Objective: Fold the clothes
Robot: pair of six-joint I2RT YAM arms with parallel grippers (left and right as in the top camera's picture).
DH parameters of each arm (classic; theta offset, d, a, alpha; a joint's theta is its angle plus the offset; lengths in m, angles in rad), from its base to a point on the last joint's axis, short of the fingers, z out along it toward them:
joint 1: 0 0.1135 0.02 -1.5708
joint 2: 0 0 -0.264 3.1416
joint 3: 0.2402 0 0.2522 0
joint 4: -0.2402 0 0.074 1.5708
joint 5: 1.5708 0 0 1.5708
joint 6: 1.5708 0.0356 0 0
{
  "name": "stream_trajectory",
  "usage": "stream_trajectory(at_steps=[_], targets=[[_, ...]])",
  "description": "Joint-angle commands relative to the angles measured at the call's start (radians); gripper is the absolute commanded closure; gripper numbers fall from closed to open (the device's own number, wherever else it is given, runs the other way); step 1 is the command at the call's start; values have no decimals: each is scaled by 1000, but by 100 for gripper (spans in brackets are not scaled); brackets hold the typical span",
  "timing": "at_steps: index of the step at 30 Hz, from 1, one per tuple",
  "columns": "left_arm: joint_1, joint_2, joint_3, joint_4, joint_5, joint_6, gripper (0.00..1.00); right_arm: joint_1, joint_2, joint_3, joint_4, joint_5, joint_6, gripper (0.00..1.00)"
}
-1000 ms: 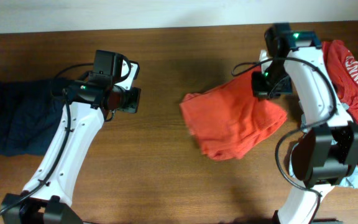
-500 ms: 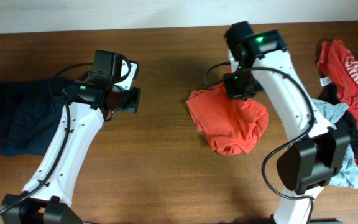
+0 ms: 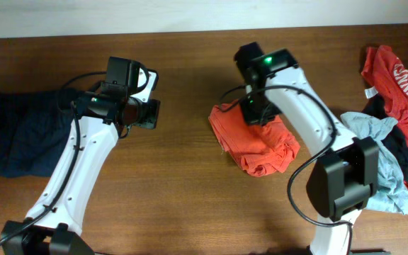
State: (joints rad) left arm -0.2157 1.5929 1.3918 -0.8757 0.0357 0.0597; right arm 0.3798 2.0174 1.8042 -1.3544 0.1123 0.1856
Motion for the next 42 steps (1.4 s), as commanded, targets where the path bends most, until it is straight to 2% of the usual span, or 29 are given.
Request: stream_trajectory(at_steps=[1,5,9,10,13,18,24,27,29,31,32,35,36,37,42], targets=[[8,-26,12,0,-7,-6,48,62,4,-41,18,12,16,96],[9,-26,12,0,-11,-6,48,111,4,-78,54,-5,37,95],[9,-26,12,0,-30,-6,48,153,4,-109,75,-30,37,86],[9,-26,12,1,-29,-6,47,168,4,-113,80,-29,37,80],[9,-26,12,7,-32,-6,45,187,4,-113,84,-29,38,78],[9,-26,12,13,-33,-6,43,196,4,-113,87,-29,37,67],[9,-26,12,40,-43,-6,38,196,-2,-113,37,-29,21,68],[9,-25,12,64,-22,-6,35,187,-28,-112,26,-22,22,72],[9,-22,11,88,34,-6,34,172,-69,-109,38,-23,42,72],[9,-8,11,148,189,-2,36,126,-147,-109,69,-34,108,73],[6,5,11,182,307,34,50,95,-180,-109,82,-51,138,73],[-8,37,11,241,525,82,61,33,-221,-110,107,-116,172,82],[-19,54,11,265,568,82,66,2,-233,-110,117,-158,172,89],[-29,69,11,282,584,81,69,-23,-238,-110,122,-192,172,96],[-111,192,11,374,598,81,97,-153,-230,-126,120,-327,167,96]])
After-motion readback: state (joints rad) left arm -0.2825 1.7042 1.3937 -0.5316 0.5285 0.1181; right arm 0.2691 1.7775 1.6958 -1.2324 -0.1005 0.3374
